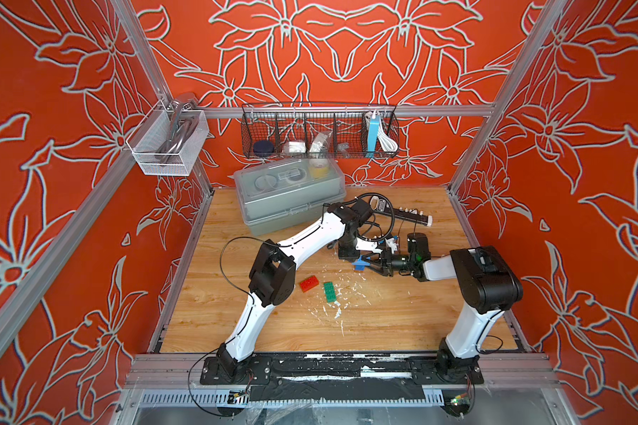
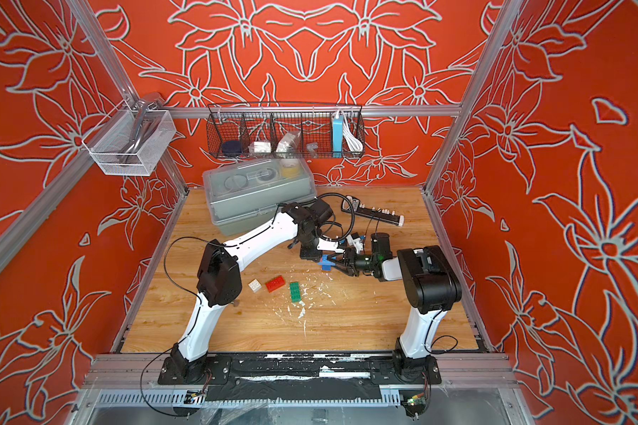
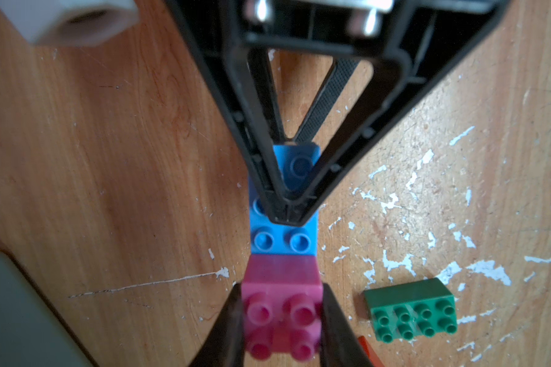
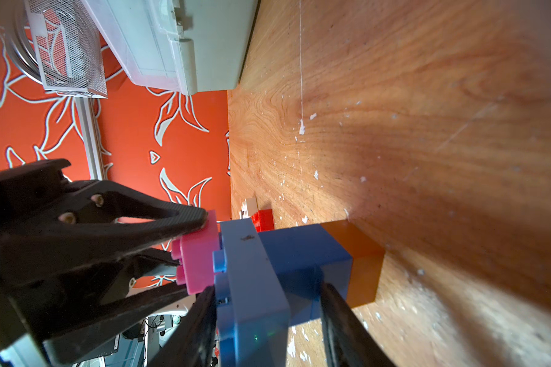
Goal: Assemble a spoon with lego
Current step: Assemble the lego brick with the lego brick.
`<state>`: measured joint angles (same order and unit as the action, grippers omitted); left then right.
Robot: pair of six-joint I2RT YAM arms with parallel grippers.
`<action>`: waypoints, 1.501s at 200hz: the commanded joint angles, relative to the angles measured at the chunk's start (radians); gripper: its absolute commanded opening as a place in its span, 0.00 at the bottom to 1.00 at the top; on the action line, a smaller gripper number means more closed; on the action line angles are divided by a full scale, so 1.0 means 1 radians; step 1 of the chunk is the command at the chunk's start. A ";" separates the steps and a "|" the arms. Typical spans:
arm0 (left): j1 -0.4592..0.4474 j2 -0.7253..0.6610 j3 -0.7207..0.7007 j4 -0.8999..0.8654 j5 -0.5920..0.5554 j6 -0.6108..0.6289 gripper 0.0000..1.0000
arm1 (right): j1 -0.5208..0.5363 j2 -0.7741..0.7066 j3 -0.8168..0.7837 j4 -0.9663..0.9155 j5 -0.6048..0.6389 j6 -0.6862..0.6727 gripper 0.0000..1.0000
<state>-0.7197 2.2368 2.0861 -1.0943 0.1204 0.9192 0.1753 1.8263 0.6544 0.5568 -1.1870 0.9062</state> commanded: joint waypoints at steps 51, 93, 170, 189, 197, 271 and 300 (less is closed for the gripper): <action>-0.014 0.035 -0.004 -0.035 -0.006 0.009 0.24 | 0.012 0.016 -0.007 -0.072 0.032 -0.023 0.53; -0.015 0.015 -0.003 -0.032 -0.016 0.006 0.78 | 0.012 0.008 -0.005 -0.068 0.030 -0.015 0.53; -0.015 -0.025 -0.028 0.016 -0.030 -0.010 0.98 | 0.012 -0.006 -0.004 -0.067 0.029 -0.010 0.65; -0.014 -0.041 -0.041 0.029 -0.027 -0.013 0.98 | 0.012 -0.026 -0.005 -0.075 0.033 -0.009 0.73; -0.014 -0.048 -0.048 0.037 -0.025 -0.012 0.98 | 0.012 -0.035 -0.006 -0.080 0.036 -0.010 0.75; -0.006 -0.089 -0.069 0.045 -0.012 -0.014 0.98 | 0.004 -0.108 -0.010 -0.136 0.066 -0.019 0.82; 0.013 -0.145 -0.144 0.067 -0.010 -0.028 0.98 | -0.020 -0.171 -0.009 -0.271 0.095 -0.094 0.82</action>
<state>-0.7246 2.1700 2.0010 -1.0279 0.0902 0.8989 0.1738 1.7138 0.6533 0.4061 -1.1282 0.8803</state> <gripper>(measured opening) 0.981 0.825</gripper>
